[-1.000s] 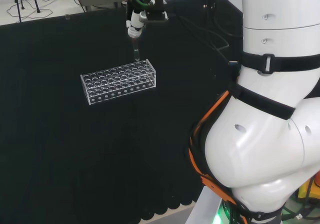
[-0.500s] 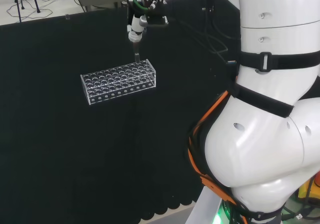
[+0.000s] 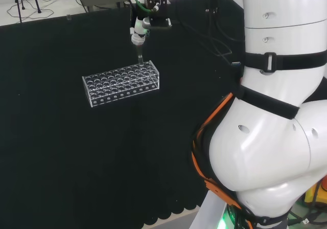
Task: Put the test tube back in the rack.
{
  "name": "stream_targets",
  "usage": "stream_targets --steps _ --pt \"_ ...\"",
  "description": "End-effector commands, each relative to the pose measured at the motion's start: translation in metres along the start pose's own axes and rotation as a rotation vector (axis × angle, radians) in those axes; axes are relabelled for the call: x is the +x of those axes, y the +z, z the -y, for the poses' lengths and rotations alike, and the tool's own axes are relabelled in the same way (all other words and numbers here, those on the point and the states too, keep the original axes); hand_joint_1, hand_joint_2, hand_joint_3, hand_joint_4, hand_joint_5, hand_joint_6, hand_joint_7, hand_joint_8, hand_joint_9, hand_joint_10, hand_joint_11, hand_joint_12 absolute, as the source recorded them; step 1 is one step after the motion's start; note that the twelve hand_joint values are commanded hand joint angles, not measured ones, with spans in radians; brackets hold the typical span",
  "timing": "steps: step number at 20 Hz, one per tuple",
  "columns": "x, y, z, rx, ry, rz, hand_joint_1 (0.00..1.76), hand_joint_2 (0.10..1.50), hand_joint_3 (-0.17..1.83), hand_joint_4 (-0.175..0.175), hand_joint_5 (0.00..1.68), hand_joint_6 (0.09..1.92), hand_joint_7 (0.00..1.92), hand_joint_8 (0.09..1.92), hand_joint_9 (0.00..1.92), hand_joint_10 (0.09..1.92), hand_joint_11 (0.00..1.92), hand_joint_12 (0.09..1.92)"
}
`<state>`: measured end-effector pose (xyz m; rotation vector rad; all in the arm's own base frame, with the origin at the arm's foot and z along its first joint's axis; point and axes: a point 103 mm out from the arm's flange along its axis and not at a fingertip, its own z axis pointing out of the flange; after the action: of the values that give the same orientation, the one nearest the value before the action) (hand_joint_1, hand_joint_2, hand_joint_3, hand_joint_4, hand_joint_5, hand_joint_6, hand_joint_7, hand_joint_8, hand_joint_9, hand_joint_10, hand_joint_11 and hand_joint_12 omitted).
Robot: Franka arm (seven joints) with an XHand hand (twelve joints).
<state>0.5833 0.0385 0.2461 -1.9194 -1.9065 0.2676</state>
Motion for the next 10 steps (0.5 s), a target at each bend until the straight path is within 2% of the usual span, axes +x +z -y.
stream_targets --steps 1,3,4,6,10 --pt "-0.0001 -0.0006 -0.0022 0.002 0.000 0.001 1.43 0.82 0.23 -0.175 1.38 0.31 1.62 0.63 1.47 0.13 0.81 1.21" --pt "-0.0001 -0.0016 -0.0046 0.005 -0.001 0.002 1.43 0.68 0.51 -0.175 1.36 0.44 1.49 0.68 1.46 0.13 0.81 1.20" --pt "-0.0002 -0.0021 -0.0051 0.003 -0.001 0.001 1.43 0.70 0.47 -0.175 1.35 0.42 1.53 0.69 1.44 0.19 0.81 1.21" --pt "-0.0003 -0.0027 -0.0064 0.003 -0.001 0.000 1.43 0.63 0.61 -0.175 1.35 0.48 1.46 0.70 1.46 0.13 0.81 1.21" --pt "-0.0006 -0.0023 -0.0096 0.012 0.000 -0.004 1.42 0.83 0.24 -0.175 1.32 0.43 1.64 0.61 1.35 0.41 0.81 1.22"
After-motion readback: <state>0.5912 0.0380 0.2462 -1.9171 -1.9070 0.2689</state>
